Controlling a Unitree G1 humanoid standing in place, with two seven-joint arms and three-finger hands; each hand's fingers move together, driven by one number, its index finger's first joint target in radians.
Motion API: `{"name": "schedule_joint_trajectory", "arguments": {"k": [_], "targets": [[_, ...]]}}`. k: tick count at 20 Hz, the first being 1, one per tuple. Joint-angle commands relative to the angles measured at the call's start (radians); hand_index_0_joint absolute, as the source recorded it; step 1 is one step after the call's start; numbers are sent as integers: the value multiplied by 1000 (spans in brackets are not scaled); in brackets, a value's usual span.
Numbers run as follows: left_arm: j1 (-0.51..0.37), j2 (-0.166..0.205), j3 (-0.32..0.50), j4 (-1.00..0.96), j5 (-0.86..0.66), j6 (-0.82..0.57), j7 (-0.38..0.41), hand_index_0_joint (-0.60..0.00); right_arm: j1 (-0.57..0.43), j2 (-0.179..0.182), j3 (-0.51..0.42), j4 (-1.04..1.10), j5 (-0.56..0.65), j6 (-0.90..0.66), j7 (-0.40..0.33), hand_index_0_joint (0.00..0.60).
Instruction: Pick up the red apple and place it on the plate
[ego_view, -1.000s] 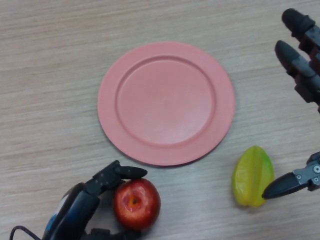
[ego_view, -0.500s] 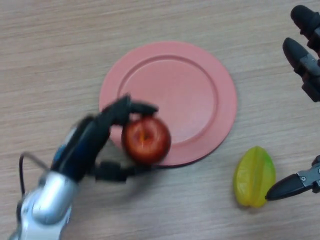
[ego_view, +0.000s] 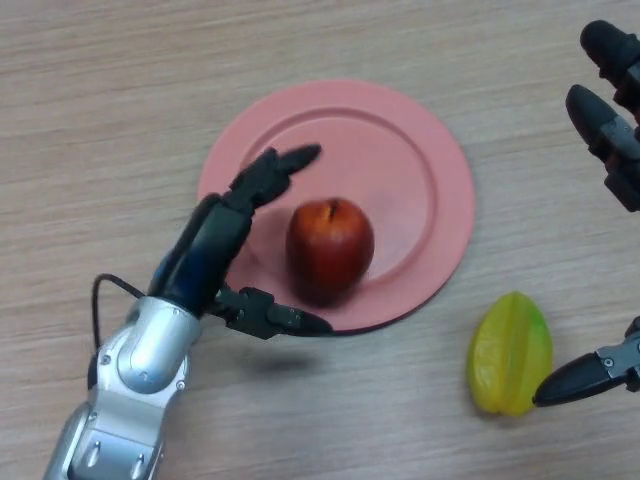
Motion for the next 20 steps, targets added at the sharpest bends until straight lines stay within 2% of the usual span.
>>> {"name": "schedule_joint_trajectory", "arguments": {"k": [1,3,4,6,7,8,10,12,13,16,20], "targets": [[7,11,86,-166,-7,13,-12,0,-25,-23,-48,-53,11,-94,-4,0],[72,37,145,-335,-83,111,-65,0,-35,-24,-36,-50,5,-88,-9,0],[118,59,195,-428,-151,125,-82,0,-41,-24,-23,-47,-1,-84,-12,0],[203,81,287,-555,-268,97,-100,0,-50,-24,-1,-40,-15,-82,-13,0],[226,89,324,-577,-303,77,-123,0,-53,-24,11,-35,-28,-86,-9,0],[246,104,398,-574,-362,34,-161,0,-58,-22,29,-26,-44,-89,-1,0],[233,135,508,-522,-449,7,-180,0,-85,-22,50,-10,-49,-72,-7,0],[233,151,568,-513,-504,-35,-181,0,-109,-30,47,12,-46,-80,-4,0],[238,151,575,-513,-509,-45,-179,0,-114,-32,47,17,-44,-78,-4,0],[287,117,587,-527,-530,-84,-164,0,-144,-42,53,38,-40,-68,-8,0],[287,111,554,-506,-496,-97,-142,0,-143,-41,57,56,-39,-93,-7,0]]}}
